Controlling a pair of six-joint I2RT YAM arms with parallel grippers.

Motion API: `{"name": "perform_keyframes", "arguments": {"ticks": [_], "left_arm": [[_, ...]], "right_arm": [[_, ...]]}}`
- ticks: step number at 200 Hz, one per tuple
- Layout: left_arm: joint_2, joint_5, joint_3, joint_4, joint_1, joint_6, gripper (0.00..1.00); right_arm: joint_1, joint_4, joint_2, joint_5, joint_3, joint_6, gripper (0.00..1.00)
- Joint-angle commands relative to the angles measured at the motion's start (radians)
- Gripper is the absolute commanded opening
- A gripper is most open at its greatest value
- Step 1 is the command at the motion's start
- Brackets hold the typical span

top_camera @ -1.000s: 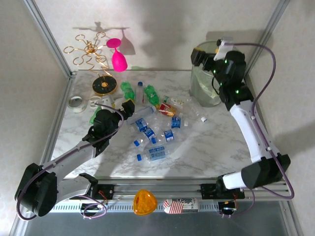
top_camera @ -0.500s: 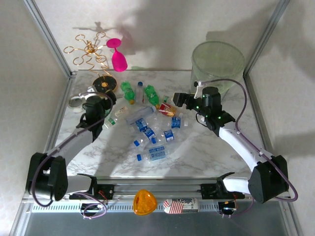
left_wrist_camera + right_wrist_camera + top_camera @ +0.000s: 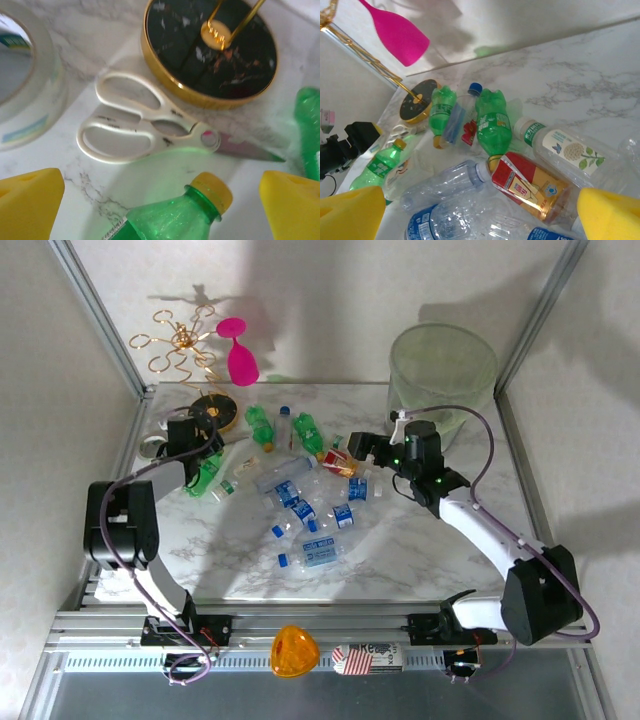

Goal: Put the plastic bottles in the bin

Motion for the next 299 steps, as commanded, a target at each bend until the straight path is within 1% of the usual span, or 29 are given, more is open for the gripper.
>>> {"name": "perform_keyframes", "arguments": {"ticks": [1,32,74,102,115,131,154,180,195,212,237,253,274,299], "left_arm": [[0.036,0.037,0.042,-0.081,0.008,0.032,1.00],[0.056,0.060,0.045,-0.118,0.005,0.020,1.00],[0.052,-0.036,0.039,-0.177,-0.041,0.016,0.99],[0.042,-0.046,0.007,-0.181,-0.058,-0.003,0.99],[0.039,-0.045,-0.015,-0.172,-0.058,-0.008,0.97],[0.044,-0.056,-0.030,-0.172,-0.058,-0.007,0.92],[0.055,-0.064,-0.034,-0.177,-0.059,-0.003,0.82],[0.046,-0.073,-0.045,-0.163,-0.061,-0.004,0.74],[0.036,-0.074,-0.054,-0.154,-0.063,-0.003,0.66],[0.017,-0.082,-0.063,-0.142,-0.070,0.002,0.54],[-0.019,-0.095,-0.078,-0.128,-0.075,0.004,0.44],[-0.053,-0.091,-0.087,-0.117,-0.075,-0.002,0.40],[-0.122,-0.063,-0.101,-0.102,-0.076,-0.023,0.37],[-0.243,0.040,-0.119,-0.065,-0.081,-0.080,0.36]], "right_arm": [[0.010,-0.011,0.033,0.036,0.041,0.029,0.99],[0.012,-0.021,0.040,0.052,0.038,0.027,0.99],[0.012,-0.014,0.039,0.054,0.038,0.011,0.99],[0.013,-0.003,0.046,0.045,0.040,0.004,0.99],[0.013,0.000,0.050,0.037,0.040,0.006,0.99],[0.013,-0.001,0.055,0.029,0.040,0.010,0.99],[0.013,-0.004,0.053,0.022,0.035,0.019,0.99],[0.014,-0.002,0.041,0.018,0.020,0.027,0.99],[0.013,0.002,0.033,0.015,0.014,0.029,0.99],[0.013,0.003,0.034,0.008,0.016,0.028,0.99],[0.013,0.016,0.037,-0.013,0.021,0.025,0.99],[0.013,0.028,0.038,-0.042,0.026,0.016,0.99],[0.013,0.054,0.040,-0.114,0.028,-0.001,0.99],[0.016,0.132,0.046,-0.234,0.012,-0.006,0.99]]}}
